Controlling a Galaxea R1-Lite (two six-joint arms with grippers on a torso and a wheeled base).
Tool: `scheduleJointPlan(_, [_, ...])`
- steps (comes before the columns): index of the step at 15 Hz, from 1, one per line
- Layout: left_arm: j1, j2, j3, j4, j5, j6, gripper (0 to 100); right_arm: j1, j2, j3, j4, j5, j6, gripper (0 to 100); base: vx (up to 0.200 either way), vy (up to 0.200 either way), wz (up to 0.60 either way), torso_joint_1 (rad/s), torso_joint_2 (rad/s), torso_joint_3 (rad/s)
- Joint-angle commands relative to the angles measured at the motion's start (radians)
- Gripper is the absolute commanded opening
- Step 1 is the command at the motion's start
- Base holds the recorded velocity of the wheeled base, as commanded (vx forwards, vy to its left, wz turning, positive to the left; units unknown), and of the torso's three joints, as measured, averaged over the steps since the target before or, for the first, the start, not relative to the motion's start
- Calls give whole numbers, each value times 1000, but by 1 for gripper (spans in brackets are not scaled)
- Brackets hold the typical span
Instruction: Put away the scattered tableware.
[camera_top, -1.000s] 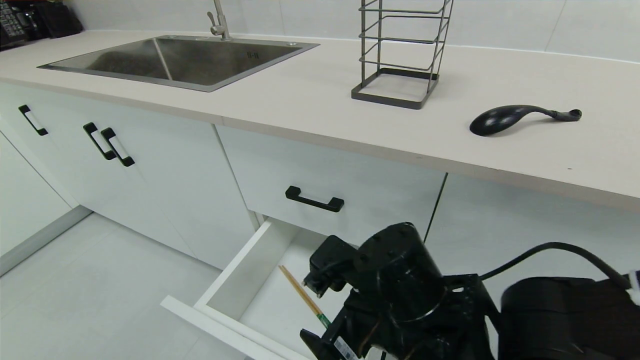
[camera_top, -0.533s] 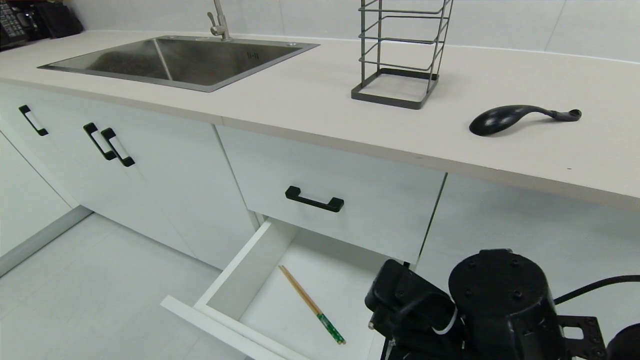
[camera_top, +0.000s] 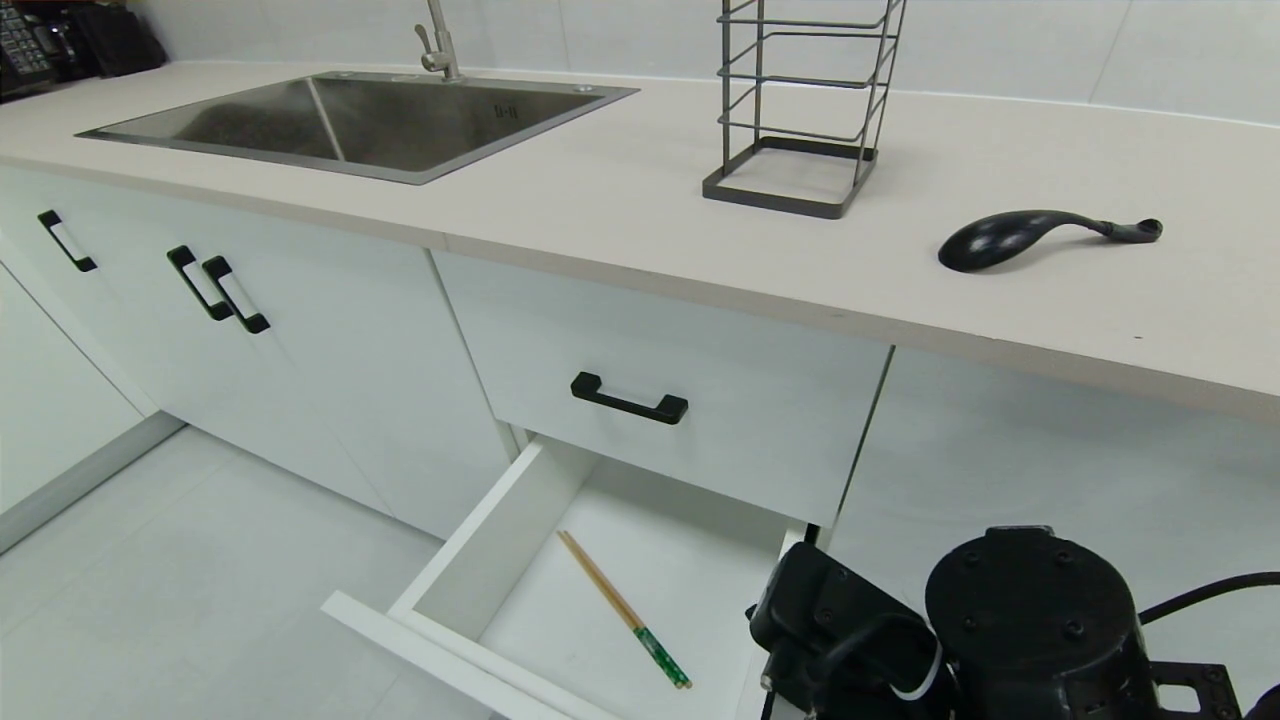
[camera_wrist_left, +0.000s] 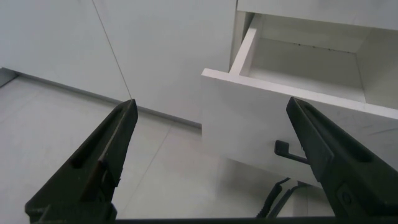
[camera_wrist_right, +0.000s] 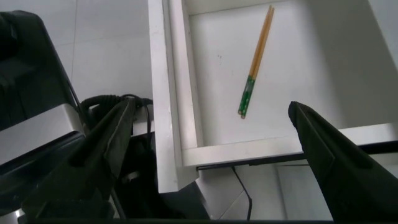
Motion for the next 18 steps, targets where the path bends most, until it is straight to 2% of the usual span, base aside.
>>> scheduleJointPlan(1, [0,0,0,0,0,0,100,2,17,4,-1,-1,0,100,0,0,0,0,0,0])
scheduleJointPlan(13, [0,0,0,0,0,1,100,3,23,5,-1,-1,-9,100,0,0,0,0,0,0])
scheduleJointPlan(18, [0,0,0,0,0,0,100,5,25,7,-1,-1,-9,100,0,0,0,196,-118,-102])
